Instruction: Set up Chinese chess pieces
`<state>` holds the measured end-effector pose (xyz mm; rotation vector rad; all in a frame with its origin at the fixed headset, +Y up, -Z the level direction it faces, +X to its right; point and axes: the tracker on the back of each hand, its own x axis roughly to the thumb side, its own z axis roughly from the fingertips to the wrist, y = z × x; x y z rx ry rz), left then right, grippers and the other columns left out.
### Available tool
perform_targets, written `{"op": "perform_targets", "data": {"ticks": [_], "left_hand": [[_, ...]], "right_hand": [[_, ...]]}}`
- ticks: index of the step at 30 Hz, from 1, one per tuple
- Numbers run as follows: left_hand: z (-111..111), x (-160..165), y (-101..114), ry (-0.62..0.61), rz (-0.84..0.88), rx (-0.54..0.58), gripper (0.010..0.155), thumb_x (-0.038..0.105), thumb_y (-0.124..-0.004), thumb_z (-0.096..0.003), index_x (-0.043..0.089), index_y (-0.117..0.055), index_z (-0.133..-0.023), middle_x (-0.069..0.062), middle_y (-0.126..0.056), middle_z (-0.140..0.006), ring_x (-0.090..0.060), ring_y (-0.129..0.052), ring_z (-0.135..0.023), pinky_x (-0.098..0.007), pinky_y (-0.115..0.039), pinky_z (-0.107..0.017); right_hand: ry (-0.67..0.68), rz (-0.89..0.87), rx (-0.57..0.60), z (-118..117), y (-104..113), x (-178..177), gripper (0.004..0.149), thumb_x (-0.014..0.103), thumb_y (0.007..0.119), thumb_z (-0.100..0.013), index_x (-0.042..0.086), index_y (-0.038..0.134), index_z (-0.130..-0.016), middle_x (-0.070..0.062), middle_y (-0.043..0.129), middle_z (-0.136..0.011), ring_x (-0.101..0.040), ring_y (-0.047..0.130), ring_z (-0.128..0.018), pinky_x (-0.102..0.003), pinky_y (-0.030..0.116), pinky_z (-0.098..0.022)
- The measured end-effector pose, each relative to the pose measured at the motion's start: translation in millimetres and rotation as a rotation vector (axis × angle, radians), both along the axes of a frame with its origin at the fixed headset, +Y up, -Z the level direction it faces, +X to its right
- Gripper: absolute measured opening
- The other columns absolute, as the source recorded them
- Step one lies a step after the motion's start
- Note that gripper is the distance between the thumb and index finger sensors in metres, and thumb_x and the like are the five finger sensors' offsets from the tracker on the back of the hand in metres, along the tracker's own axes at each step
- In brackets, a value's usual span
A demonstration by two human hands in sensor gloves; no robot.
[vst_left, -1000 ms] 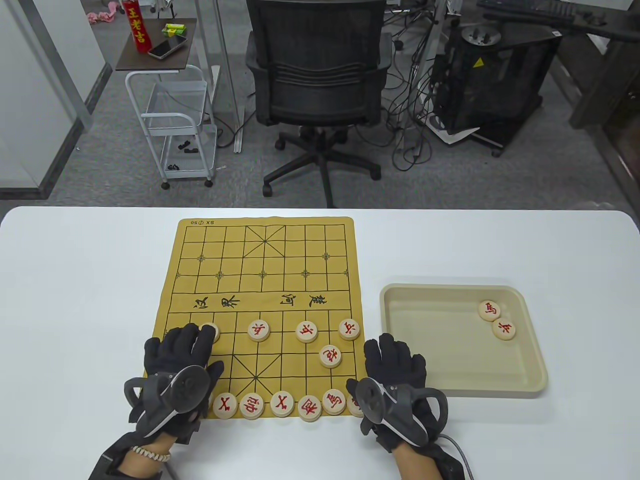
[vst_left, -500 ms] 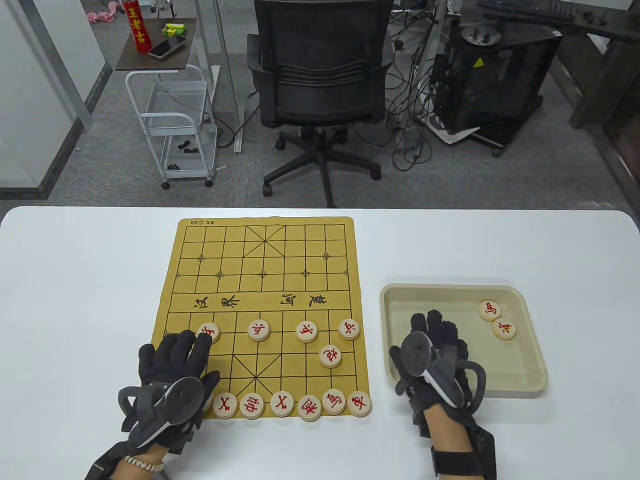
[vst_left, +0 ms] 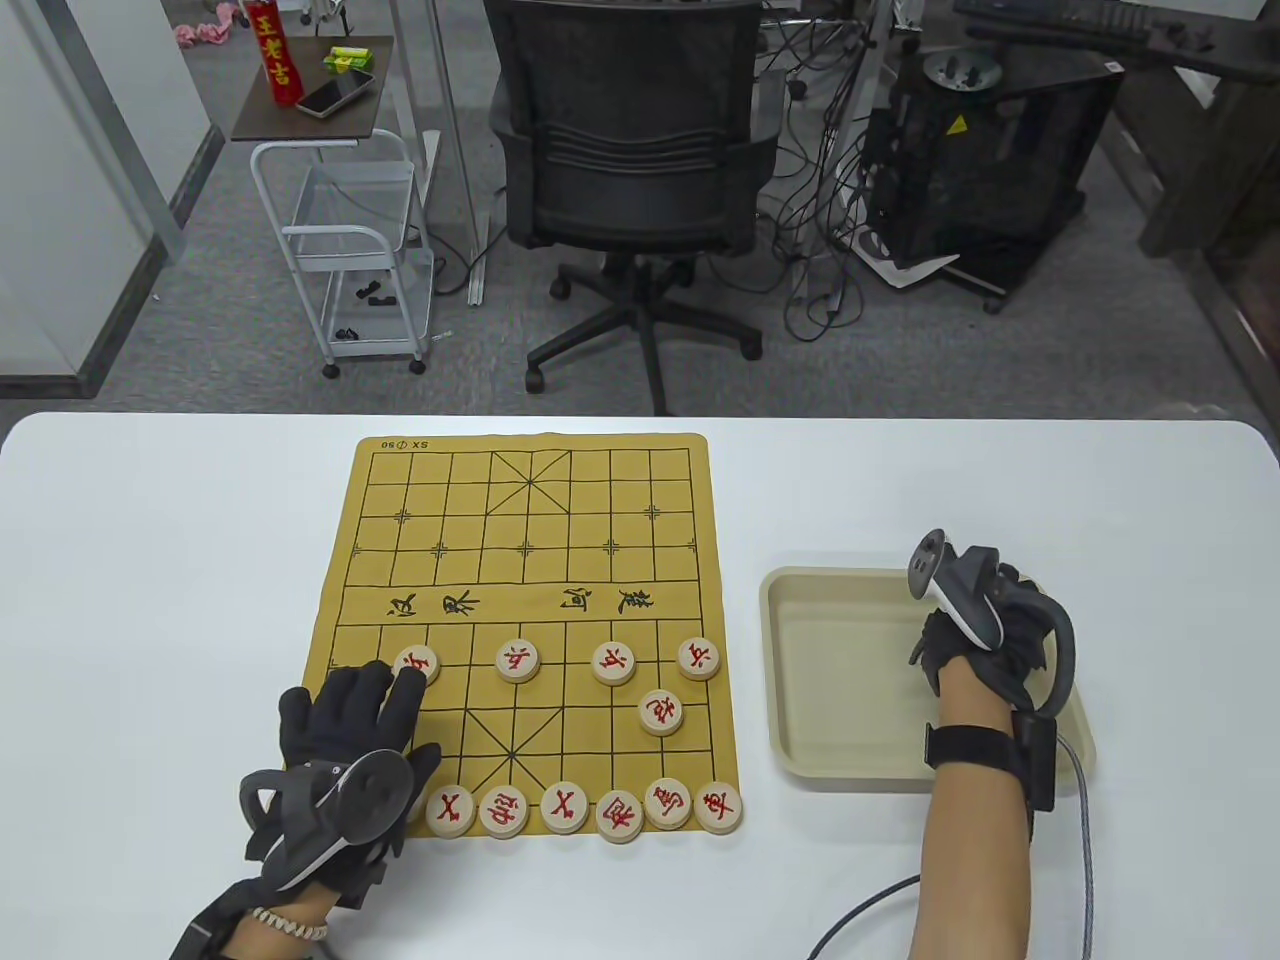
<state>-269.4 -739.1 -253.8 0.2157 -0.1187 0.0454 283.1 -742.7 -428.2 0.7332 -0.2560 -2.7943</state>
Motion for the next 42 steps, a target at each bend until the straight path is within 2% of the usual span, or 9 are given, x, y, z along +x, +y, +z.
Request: {"op": "perform_targets", "data": {"ticks": [7,10,17,20,25,28,31,36,42], "left_hand": [[-5.2,-4.9,-2.4,0.02,0.003,-0.022,0.079,0.053,-0.084,-0.0387,0.03,-0.053,-0.108,-0.013,-0.058,-0.117,-0.047,-0.06,-0.108,-0.075,-0.038,-0.073],[-7.4,-6.4,-3.3,0.026,0.008,-0.03,0.079,0.053,-0.084,-0.0388,0.03,-0.053,-0.108,-0.013,-0.058,-0.117,-0.047,-0.06,-0.108,-0.075,-0.038,-0.073],[-7.2,-7.1,-2.4,0.024,0.008,-0.03,0.079,0.053,-0.084,-0.0386,0.03,-0.053,-0.108,-0.013,-0.058,-0.117,-0.047,-0.06,-0.108,-0.075,-0.038,-0.073],[-6.3,-9.1,-1.2,0.026,0.018,-0.023,0.079,0.053,-0.084,-0.0387,0.03,-0.053,-0.108,-0.013,-0.058,-0.117,-0.047,-0.06,-0.108,-0.075,-0.038,-0.073],[-4.4,-11.6,-1.0,0.03,0.018,-0.021,0.079,0.053,-0.084,-0.0385,0.03,-0.053,-0.108,-0.013,-0.058,-0.117,-0.047,-0.06,-0.108,-0.075,-0.038,-0.073],[-2.5,-11.9,1.4,0.025,0.032,-0.007,0.079,0.053,-0.084,-0.0386,0.03,-0.053,-0.108,-0.013,-0.058,-0.117,-0.047,-0.06,-0.108,-0.075,-0.039,-0.073],[-0.7,-9.8,3.2,0.005,0.031,0.005,0.079,0.053,-0.084,-0.0386,0.03,-0.053,-0.108,-0.013,-0.058,-0.117,-0.046,-0.06,-0.108,-0.075,-0.039,-0.073],[0.0,-7.7,3.4,-0.017,0.026,0.005,0.079,0.053,-0.083,-0.0387,0.03,-0.053,-0.108,-0.013,-0.058,-0.117,-0.046,-0.06,-0.108,-0.075,-0.039,-0.073],[-0.7,-6.6,1.5,-0.026,0.019,-0.014,0.079,0.053,-0.083,-0.0386,0.03,-0.053,-0.108,-0.013,-0.059,-0.116,-0.046,-0.061,-0.107,-0.075,-0.039,-0.073]], "right_hand": [[-0.047,0.034,-0.085,-16.2,-25.4,12.1,0.066,0.047,0.091,-0.044,0.024,0.069,-0.103,-0.009,0.074,-0.108,-0.031,0.084,-0.09,-0.049,0.074,-0.062],[-0.068,0.031,-0.038,-15.8,-27.5,17.2,0.063,0.046,0.092,-0.043,0.026,0.07,-0.099,-0.008,0.079,-0.103,-0.028,0.089,-0.082,-0.045,0.078,-0.057],[-0.11,-0.033,-0.025,-15.2,-25.4,24.5,0.064,0.045,0.094,-0.04,0.025,0.07,-0.096,-0.007,0.085,-0.096,-0.018,0.093,-0.065,-0.041,0.081,-0.05],[-0.091,-0.024,0.011,-12.6,-24.0,24.7,0.065,0.046,0.095,-0.038,0.023,0.072,-0.094,-0.009,0.087,-0.092,-0.016,0.095,-0.058,-0.039,0.083,-0.046],[-0.063,0.016,0.064,-4.7,-19.4,21.5,0.076,0.05,0.099,-0.033,0.017,0.073,-0.096,-0.009,0.092,-0.085,-0.012,0.099,-0.05,-0.036,0.088,-0.04],[-0.019,0.037,0.118,5.1,-9.5,10.7,0.077,0.052,0.099,-0.032,0.018,0.073,-0.096,-0.008,0.093,-0.085,-0.011,0.099,-0.049,-0.035,0.088,-0.039],[0.068,0.014,0.205,22.0,7.9,-9.7,0.079,0.055,0.099,-0.031,0.018,0.073,-0.096,-0.007,0.093,-0.085,-0.01,0.099,-0.049,-0.035,0.088,-0.039],[0.293,-0.101,0.353,57.7,37.5,-70.8,0.08,0.056,0.098,-0.031,0.019,0.072,-0.097,-0.006,0.092,-0.085,-0.01,0.099,-0.049,-0.035,0.088,-0.039],[0.628,-0.254,0.48,121.9,48.9,-175.5,0.082,0.057,0.098,-0.031,0.018,0.071,-0.099,-0.005,0.093,-0.085,-0.008,0.1,-0.049,-0.034,0.09,-0.04]]}}
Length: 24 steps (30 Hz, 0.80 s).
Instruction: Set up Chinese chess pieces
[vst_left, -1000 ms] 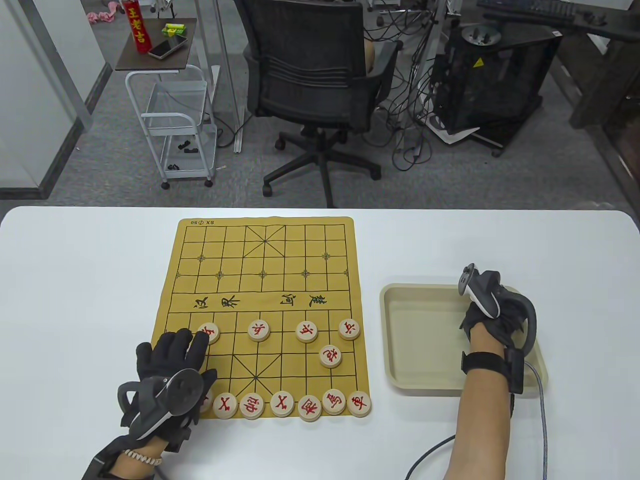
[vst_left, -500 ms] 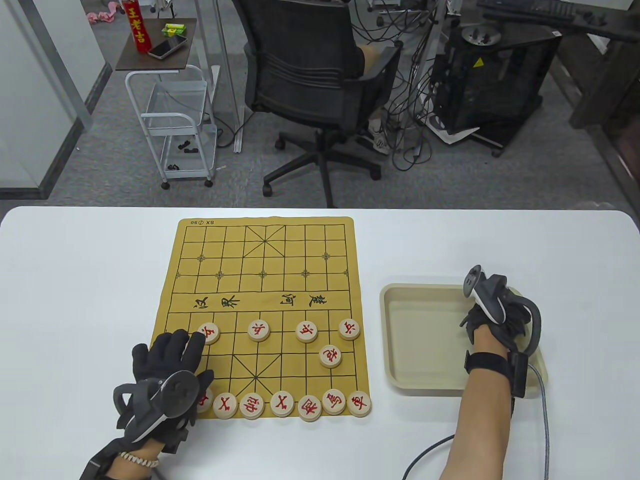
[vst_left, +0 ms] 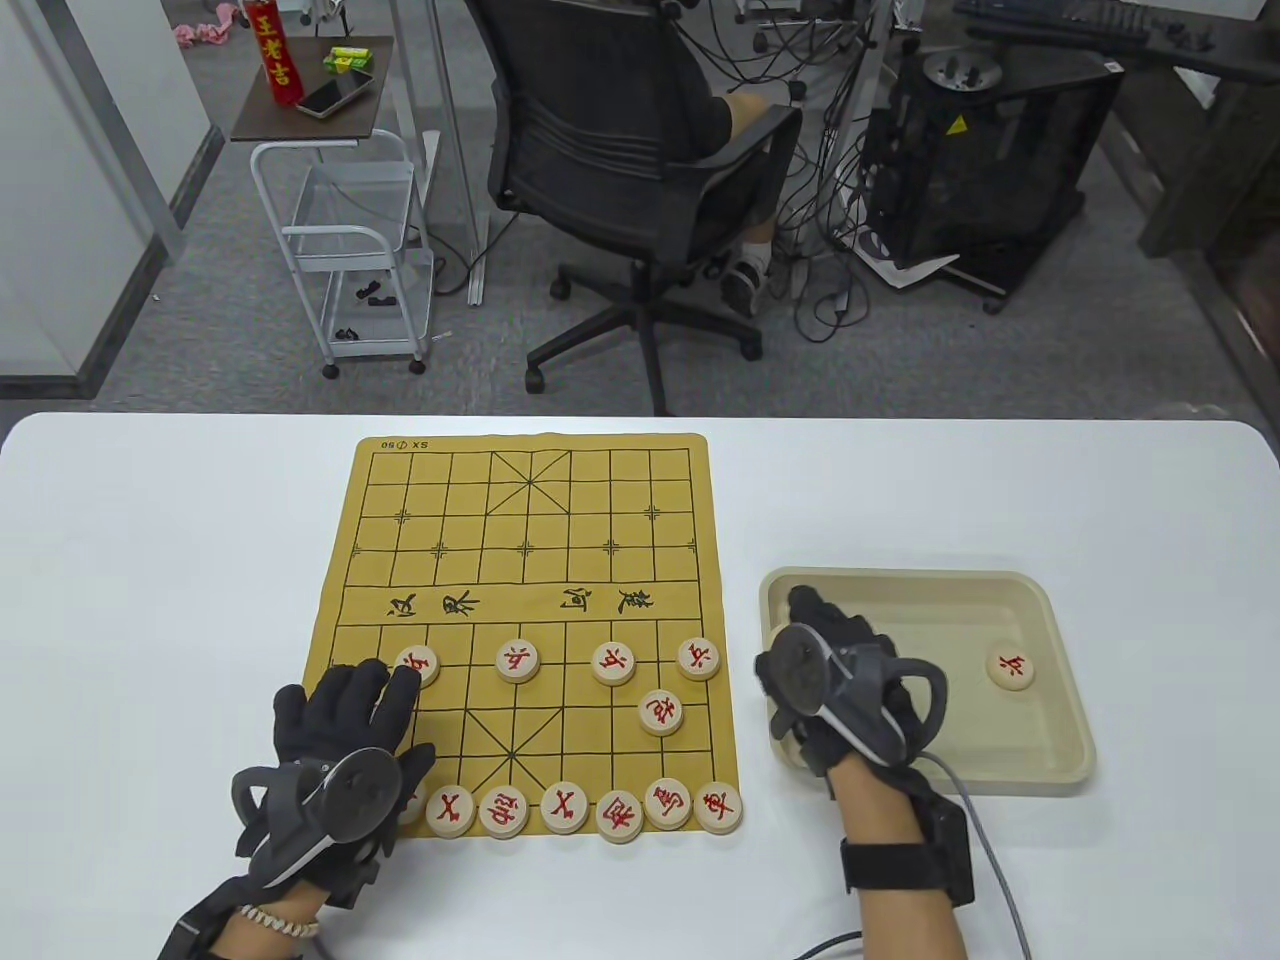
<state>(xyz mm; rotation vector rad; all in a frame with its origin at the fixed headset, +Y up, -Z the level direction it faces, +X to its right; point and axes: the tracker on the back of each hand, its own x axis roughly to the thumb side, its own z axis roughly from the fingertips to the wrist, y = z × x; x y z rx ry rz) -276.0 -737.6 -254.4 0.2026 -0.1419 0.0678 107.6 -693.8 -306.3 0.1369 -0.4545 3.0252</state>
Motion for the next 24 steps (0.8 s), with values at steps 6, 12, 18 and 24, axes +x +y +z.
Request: {"op": "perform_targets", "data": {"ticks": [6,12,18,24], "left_hand": [[0.5,3.8,-6.0,-0.005,-0.028,-0.024,0.079,0.054,-0.083,-0.0384,0.031,-0.053,-0.108,-0.012,-0.059,-0.116,-0.046,-0.062,-0.107,-0.075,-0.04,-0.072],[-0.2,10.3,-8.5,-0.012,-0.063,-0.043,0.079,0.054,-0.083,-0.0384,0.031,-0.053,-0.108,-0.012,-0.059,-0.116,-0.046,-0.063,-0.107,-0.075,-0.04,-0.072],[3.9,27.9,1.5,-0.092,0.146,-0.145,0.078,0.055,-0.083,-0.0382,0.028,-0.057,-0.107,-0.013,-0.067,-0.113,-0.045,-0.07,-0.104,-0.074,-0.044,-0.072],[1.5,90.1,11.1,-0.215,0.354,-0.283,0.076,0.056,-0.083,-0.0375,0.023,-0.063,-0.104,-0.011,-0.085,-0.101,-0.041,-0.088,-0.091,-0.071,-0.053,-0.07]], "right_hand": [[0.236,-0.039,0.014,54.1,-25.4,-64.4,0.083,0.057,0.098,-0.031,0.019,0.071,-0.099,-0.004,0.093,-0.085,-0.008,0.1,-0.05,-0.035,0.09,-0.042],[0.301,0.036,0.027,60.9,-35.0,-74.8,0.083,0.057,0.098,-0.031,0.019,0.07,-0.1,-0.004,0.092,-0.086,-0.009,0.099,-0.051,-0.035,0.089,-0.043],[0.333,0.021,0.03,62.0,-37.7,-74.0,0.084,0.057,0.098,-0.031,0.02,0.068,-0.101,-0.004,0.091,-0.088,-0.009,0.098,-0.053,-0.035,0.088,-0.044],[0.376,0.031,0.073,70.6,-32.7,-82.1,0.085,0.057,0.099,-0.031,0.02,0.068,-0.101,-0.003,0.091,-0.088,-0.01,0.098,-0.053,-0.036,0.088,-0.044]]}}
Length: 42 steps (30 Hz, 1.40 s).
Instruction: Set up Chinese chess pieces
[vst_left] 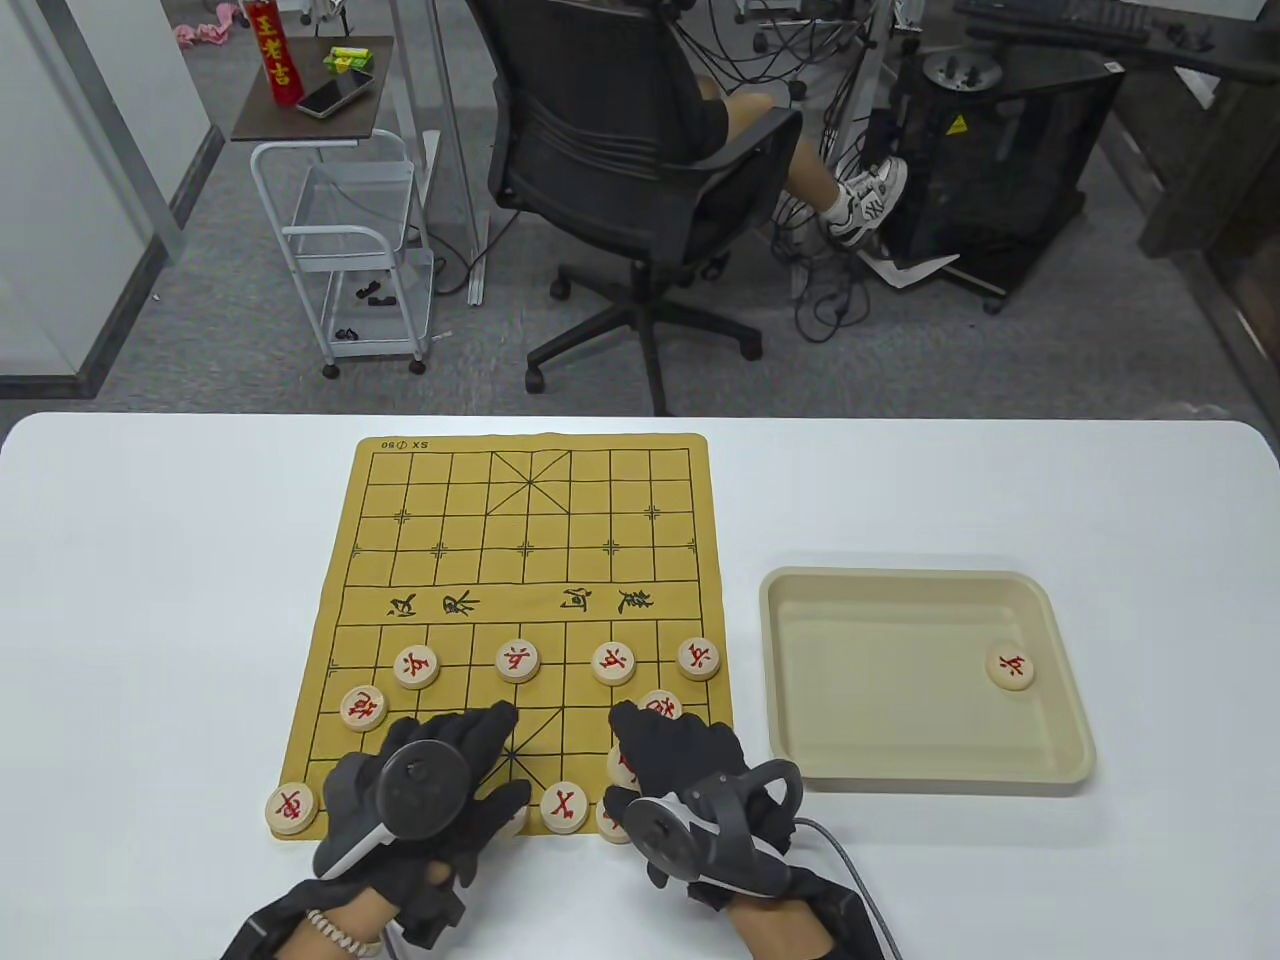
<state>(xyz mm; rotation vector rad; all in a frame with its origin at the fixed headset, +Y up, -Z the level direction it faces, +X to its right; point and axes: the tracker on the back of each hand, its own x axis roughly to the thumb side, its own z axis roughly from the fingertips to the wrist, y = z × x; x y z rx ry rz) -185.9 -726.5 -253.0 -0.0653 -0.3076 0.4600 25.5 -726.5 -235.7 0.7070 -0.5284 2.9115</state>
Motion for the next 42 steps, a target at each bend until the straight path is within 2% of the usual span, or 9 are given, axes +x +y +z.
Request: {"op": "perform_targets", "data": {"ticks": [6,9,12,15,17,22,27,34,42], "left_hand": [[-18.4,43.0,-7.4,0.032,0.216,-0.173,0.07,0.052,-0.085,-0.037,0.018,-0.072,-0.098,-0.008,-0.099,-0.084,-0.036,-0.101,-0.074,-0.067,-0.062,-0.066],[-23.5,46.4,-12.9,0.063,0.261,-0.183,0.062,0.045,-0.088,-0.0368,0.02,-0.078,-0.093,-0.003,-0.104,-0.074,-0.03,-0.107,-0.064,-0.064,-0.068,-0.064],[-25.6,45.8,-16.4,0.069,0.303,-0.213,0.061,0.043,-0.09,-0.0363,0.02,-0.079,-0.092,-0.005,-0.104,-0.073,-0.032,-0.106,-0.063,-0.065,-0.067,-0.063],[-27.3,37.6,-14.5,0.076,0.312,-0.226,0.06,0.041,-0.091,-0.0356,0.02,-0.08,-0.091,-0.005,-0.104,-0.074,-0.033,-0.106,-0.064,-0.066,-0.066,-0.064],[-27.9,24.7,-7.0,0.09,0.305,-0.202,0.059,0.04,-0.092,-0.035,0.021,-0.082,-0.09,-0.005,-0.104,-0.074,-0.034,-0.105,-0.064,-0.066,-0.065,-0.064],[-24.3,-22.8,22.2,0.098,0.09,-0.104,0.056,0.038,-0.095,-0.0337,0.024,-0.084,-0.087,-0.005,-0.104,-0.076,-0.034,-0.105,-0.067,-0.067,-0.063,-0.065],[-18.5,-73.9,33.2,0.11,-0.143,-0.142,0.055,0.036,-0.098,-0.0319,0.025,-0.087,-0.085,-0.005,-0.104,-0.077,-0.034,-0.103,-0.07,-0.068,-0.062,-0.066],[-18.5,-122.9,11.4,0.145,-0.434,-0.253,0.054,0.035,-0.1,-0.0297,0.027,-0.089,-0.082,-0.004,-0.106,-0.076,-0.032,-0.102,-0.072,-0.066,-0.063,-0.066],[-28.6,-139.7,-23.6,0.114,-0.426,-0.355,0.054,0.033,-0.101,-0.0286,0.03,-0.091,-0.081,0.0,-0.107,-0.077,-0.03,-0.1,-0.075,-0.064,-0.064,-0.065]], "right_hand": [[0.012,0.014,0.054,10.1,3.8,-3.8,0.086,0.057,0.099,-0.03,0.018,0.069,-0.101,-0.003,0.091,-0.087,-0.009,0.098,-0.053,-0.036,0.088,-0.044],[0.011,-0.012,0.064,9.9,4.9,0.0,0.086,0.057,0.099,-0.03,0.019,0.068,-0.101,-0.003,0.091,-0.087,-0.01,0.098,-0.053,-0.036,0.087,-0.044],[0.015,0.003,0.064,9.4,2.7,1.7,0.086,0.058,0.098,-0.031,0.019,0.067,-0.102,-0.003,0.09,-0.088,-0.01,0.097,-0.055,-0.036,0.087,-0.046],[0.036,0.004,0.013,7.5,1.0,2.1,0.085,0.056,0.095,-0.035,0.022,0.062,-0.105,-0.002,0.084,-0.094,-0.015,0.094,-0.065,-0.041,0.082,-0.053],[0.011,0.021,-0.019,4.9,0.0,7.1,0.083,0.059,0.086,-0.04,0.025,0.055,-0.109,-0.004,0.076,-0.103,-0.02,0.089,-0.078,-0.048,0.077,-0.062],[-0.107,0.064,-0.128,-8.1,-4.3,29.4,0.086,0.064,0.079,-0.043,0.026,0.048,-0.114,-0.012,0.055,-0.118,-0.038,0.069,-0.106,-0.065,0.06,-0.075],[-0.19,0.057,-0.197,-20.7,-8.9,46.6,0.085,0.064,0.078,-0.045,0.025,0.047,-0.115,-0.014,0.05,-0.12,-0.043,0.062,-0.11,-0.07,0.052,-0.077],[-0.207,0.05,-0.227,-22.9,-10.4,51.4,0.085,0.064,0.077,-0.045,0.025,0.047,-0.115,-0.014,0.05,-0.12,-0.043,0.062,-0.11,-0.07,0.052,-0.076],[-0.209,0.041,-0.233,-23.0,-9.6,52.9,0.085,0.063,0.077,-0.045,0.025,0.048,-0.115,-0.014,0.051,-0.119,-0.043,0.063,-0.11,-0.07,0.053,-0.076]]}}
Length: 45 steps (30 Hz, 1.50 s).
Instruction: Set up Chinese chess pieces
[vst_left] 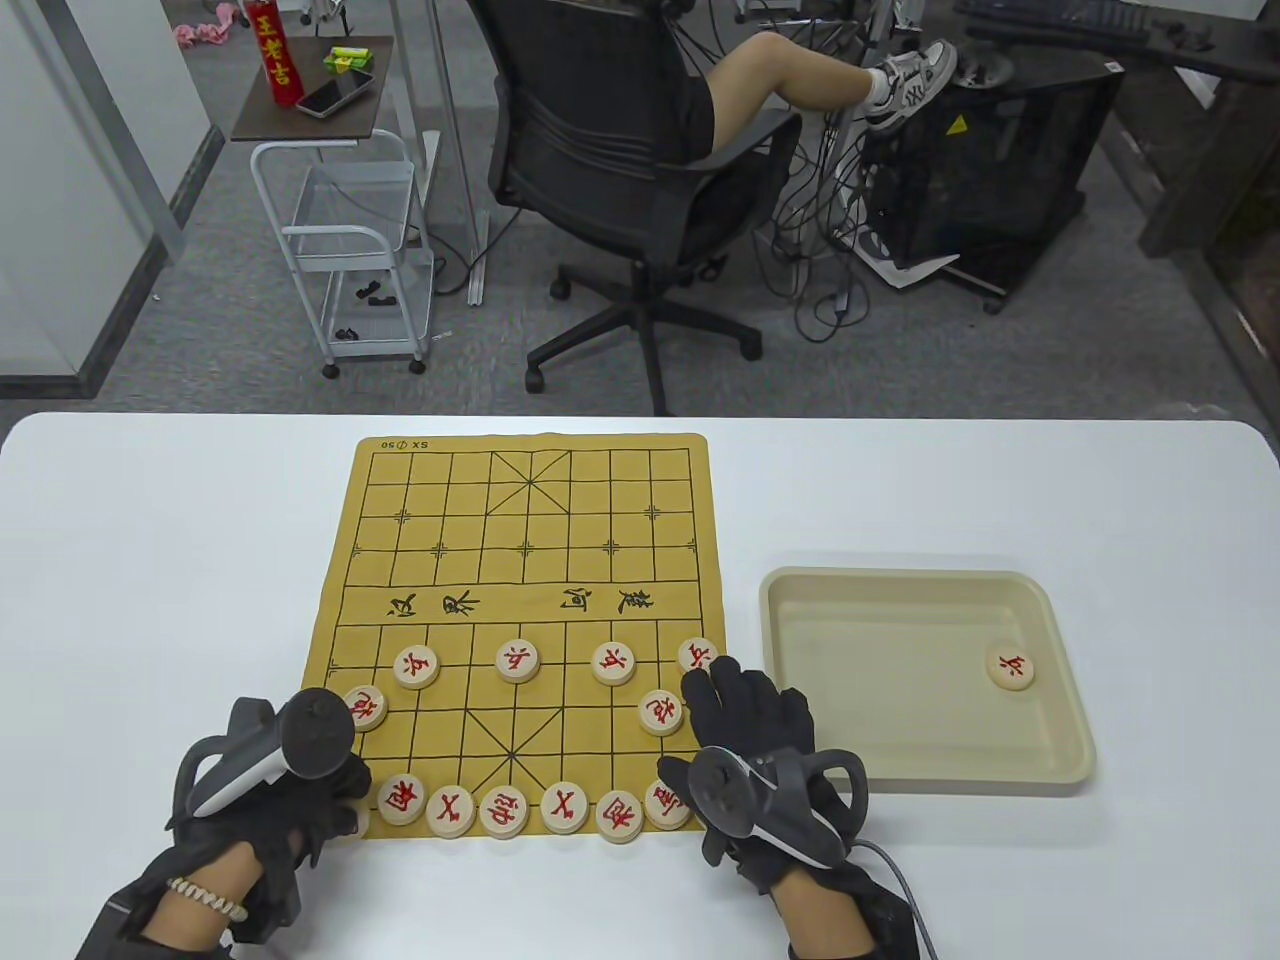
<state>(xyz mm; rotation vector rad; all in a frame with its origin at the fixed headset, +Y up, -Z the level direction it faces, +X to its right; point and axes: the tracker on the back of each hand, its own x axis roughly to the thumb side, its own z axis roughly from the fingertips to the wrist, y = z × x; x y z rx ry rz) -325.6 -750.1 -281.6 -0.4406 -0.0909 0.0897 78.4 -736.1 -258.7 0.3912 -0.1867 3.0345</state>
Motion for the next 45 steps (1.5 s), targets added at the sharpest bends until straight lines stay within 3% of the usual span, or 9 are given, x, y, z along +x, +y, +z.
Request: {"op": "perform_targets", "data": {"ticks": [11,16,18,23,28,32,35,40,45], "left_hand": [[-5.2,13.0,-11.8,-0.13,-0.197,0.2,0.052,0.034,-0.098,-0.0298,0.032,-0.091,-0.082,0.001,-0.105,-0.082,-0.028,-0.098,-0.079,-0.061,-0.063,-0.066],[-2.4,14.7,-13.6,-0.146,-0.234,0.211,0.054,0.035,-0.097,-0.0305,0.03,-0.09,-0.083,-0.001,-0.104,-0.083,-0.031,-0.097,-0.079,-0.062,-0.062,-0.066],[-1.6,15.9,-9.4,-0.14,-0.23,0.207,0.056,0.039,-0.095,-0.0322,0.03,-0.087,-0.087,-0.002,-0.101,-0.086,-0.032,-0.095,-0.082,-0.063,-0.061,-0.067],[-0.3,21.3,20.5,-0.068,-0.108,0.4,0.057,0.044,-0.09,-0.0355,0.029,-0.083,-0.09,-0.003,-0.099,-0.089,-0.034,-0.094,-0.082,-0.063,-0.062,-0.066],[-0.8,23.5,37.6,0.044,0.046,0.588,0.071,0.05,-0.084,-0.0381,0.029,-0.066,-0.103,-0.01,-0.079,-0.106,-0.041,-0.084,-0.093,-0.066,-0.057,-0.069],[4.5,24.2,28.3,0.068,0.06,0.681,0.081,0.053,-0.082,-0.0389,0.029,-0.048,-0.109,-0.014,-0.055,-0.117,-0.048,-0.065,-0.105,-0.07,-0.047,-0.072],[10.6,24.8,21.9,0.044,0.035,0.678,0.088,0.055,-0.081,-0.0392,0.029,-0.037,-0.111,-0.016,-0.042,-0.121,-0.054,-0.051,-0.11,-0.073,-0.041,-0.073],[20.1,21.5,19.2,0.037,0.035,0.682,0.088,0.056,-0.081,-0.0392,0.029,-0.038,-0.111,-0.015,-0.043,-0.121,-0.053,-0.051,-0.11,-0.074,-0.04,-0.073],[19.0,18.4,17.5,0.048,0.044,0.659,0.088,0.056,-0.081,-0.039,0.029,-0.038,-0.111,-0.015,-0.045,-0.12,-0.053,-0.052,-0.11,-0.074,-0.041,-0.073]], "right_hand": [[-0.008,-0.004,-0.011,-1.4,0.1,-0.4,0.084,0.062,0.077,-0.046,0.025,0.048,-0.115,-0.013,0.051,-0.12,-0.042,0.063,-0.11,-0.071,0.053,-0.076],[-0.009,-0.005,-0.017,-2.1,-0.3,-1.0,0.083,0.062,0.077,-0.046,0.025,0.048,-0.115,-0.013,0.051,-0.12,-0.042,0.062,-0.11,-0.07,0.053,-0.076],[-0.01,-0.002,-0.02,-2.3,-0.2,-1.3,0.083,0.062,0.077,-0.046,0.025,0.048,-0.115,-0.013,0.051,-0.12,-0.042,0.062,-0.11,-0.07,0.052,-0.076],[-0.011,0.003,-0.018,-2.5,-0.4,-0.6,0.083,0.062,0.077,-0.046,0.025,0.048,-0.114,-0.014,0.051,-0.12,-0.043,0.063,-0.11,-0.071,0.053,-0.076],[-0.011,0.017,-0.02,-2.7,-1.2,-1.9,0.083,0.062,0.077,-0.046,0.025,0.049,-0.114,-0.014,0.051,-0.119,-0.043,0.063,-0.11,-0.071,0.053,-0.076],[-0.015,0.019,-0.025,-3.5,-1.7,-1.2,0.083,0.061,0.077,-0.046,0.024,0.049,-0.114,-0.014,0.051,-0.119,-0.043,0.063,-0.109,-0.071,0.053,-0.076],[-0.024,0.014,-0.036,-6.4,-3.3,0.0,0.083,0.061,0.078,-0.046,0.024,0.049,-0.114,-0.014,0.052,-0.119,-0.043,0.063,-0.109,-0.07,0.053,-0.075],[-0.108,-0.046,-0.057,-19.0,4.1,18.1,0.082,0.06,0.079,-0.046,0.025,0.05,-0.114,-0.014,0.051,-0.12,-0.042,0.063,-0.109,-0.07,0.053,-0.076],[-0.294,-0.103,-0.102,-43.6,17.2,71.0,0.082,0.058,0.082,-0.046,0.024,0.051,-0.114,-0.014,0.049,-0.12,-0.043,0.061,-0.11,-0.068,0.054,-0.076]]}}
